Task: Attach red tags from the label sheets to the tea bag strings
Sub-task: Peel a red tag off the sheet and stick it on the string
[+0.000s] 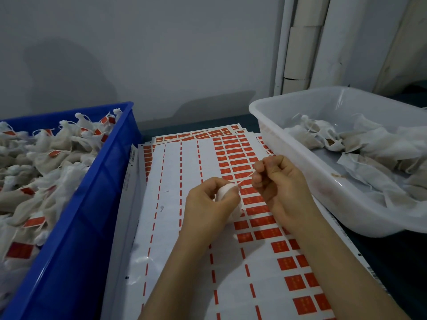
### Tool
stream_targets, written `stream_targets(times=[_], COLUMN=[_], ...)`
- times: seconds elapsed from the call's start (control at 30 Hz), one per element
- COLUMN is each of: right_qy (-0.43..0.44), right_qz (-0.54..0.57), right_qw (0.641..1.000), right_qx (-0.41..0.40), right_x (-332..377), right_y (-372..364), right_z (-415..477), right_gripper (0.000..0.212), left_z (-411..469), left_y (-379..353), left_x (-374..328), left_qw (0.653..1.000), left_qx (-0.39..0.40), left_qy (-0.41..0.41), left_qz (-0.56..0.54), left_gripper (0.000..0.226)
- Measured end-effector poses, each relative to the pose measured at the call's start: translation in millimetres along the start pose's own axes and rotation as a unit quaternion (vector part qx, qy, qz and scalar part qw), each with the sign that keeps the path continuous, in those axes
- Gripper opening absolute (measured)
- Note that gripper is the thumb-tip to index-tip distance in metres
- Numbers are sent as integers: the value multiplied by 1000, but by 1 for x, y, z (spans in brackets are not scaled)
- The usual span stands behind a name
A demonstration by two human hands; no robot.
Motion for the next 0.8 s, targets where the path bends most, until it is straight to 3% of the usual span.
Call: stream_targets(times=[0.17,0.27,0.53,0.67,0.8], right_qy=[7,4,20,28,16], right_qz=[24,12,79,91,54], right_qw=[999,999,995,994,997], right_qx=[47,52,66,61,48], right_x=[-1,-2,6,5,2], right_y=[-2,-2,-3,-4,-3], right_z=[-3,-2,2,1,1], right_gripper=[19,13,24,22,14], left_z=[-4,-5,-3,-6,-5], left_y=[0,-1,1,0,0], left_x=[-9,-15,-9,-7,-5], left_qw=[998,997,996,995,987], left_qx=[49,63,70,85,62], left_qy=[-31,-41,-47,-33,-29], left_qz=[-20,-20,-10,31,144], left_gripper=[13,4,23,24,15])
Point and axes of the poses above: each hand's wrist, its own z-axis towards the middle knuckle, its own y-axis out of the back of the hand, x = y × z, the point moved 1 cm from there along z, towards the middle knuckle, and after that the axes turned 15 degrees about x, right-handed, at the moved point
